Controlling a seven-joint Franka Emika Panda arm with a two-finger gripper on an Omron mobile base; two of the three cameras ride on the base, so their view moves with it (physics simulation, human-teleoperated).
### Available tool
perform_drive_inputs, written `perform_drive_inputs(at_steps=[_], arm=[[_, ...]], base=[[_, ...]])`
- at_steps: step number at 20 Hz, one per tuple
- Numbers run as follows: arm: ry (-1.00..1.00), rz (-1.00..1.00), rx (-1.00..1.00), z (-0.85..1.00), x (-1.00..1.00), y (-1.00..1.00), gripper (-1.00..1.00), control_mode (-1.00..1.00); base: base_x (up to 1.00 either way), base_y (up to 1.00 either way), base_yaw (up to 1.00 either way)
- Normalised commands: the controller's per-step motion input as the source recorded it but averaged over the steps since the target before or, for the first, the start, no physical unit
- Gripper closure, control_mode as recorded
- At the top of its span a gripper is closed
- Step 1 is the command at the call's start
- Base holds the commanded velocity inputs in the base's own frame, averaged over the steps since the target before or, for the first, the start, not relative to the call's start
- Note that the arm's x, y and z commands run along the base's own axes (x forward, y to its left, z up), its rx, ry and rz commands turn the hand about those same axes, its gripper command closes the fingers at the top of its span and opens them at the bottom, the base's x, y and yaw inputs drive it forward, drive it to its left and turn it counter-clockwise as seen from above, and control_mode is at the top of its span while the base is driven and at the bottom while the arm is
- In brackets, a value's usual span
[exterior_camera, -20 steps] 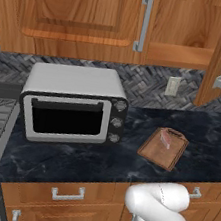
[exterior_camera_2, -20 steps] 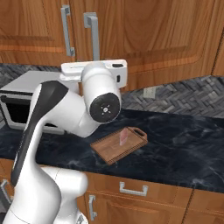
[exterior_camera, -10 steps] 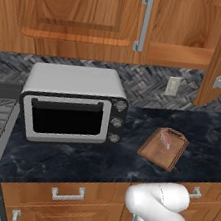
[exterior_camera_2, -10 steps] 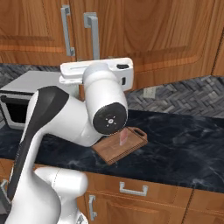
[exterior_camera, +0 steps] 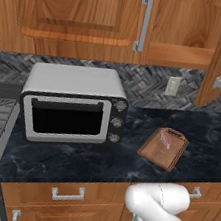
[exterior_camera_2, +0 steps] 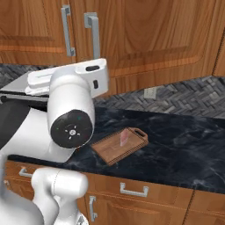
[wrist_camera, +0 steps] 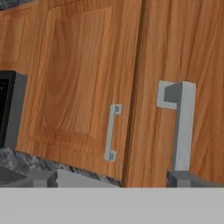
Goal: Open the cabinet, retrieve the rolling pin, and place it next to the meat on the cutting board to prepare for tenderizing.
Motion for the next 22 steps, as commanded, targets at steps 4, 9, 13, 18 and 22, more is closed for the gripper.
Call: perform_drive_inputs(at_steps=[4,9,13,18,22], arm=[[-0.05,0.0,-0.16,0.0,-0.36,0.86,-1.0,-1.0],[-0.02,0.0,-0.19,-0.04,0.0,0.91,-1.0,-1.0],[0.1,-0.05,-0.25,-0.28,0.59,0.7,-1.0,-1.0],[0.14,-0.15,-0.3,-0.34,0.81,0.52,-1.0,-1.0],[0.1,-0.23,-0.29,-0.42,0.97,0.33,-1.0,-1.0]], base=[[0.0,0.0,0.0],[0.0,0.0,0.0],[0.0,0.0,0.0],[0.0,0.0,0.0],[0.0,0.0,0.0]])
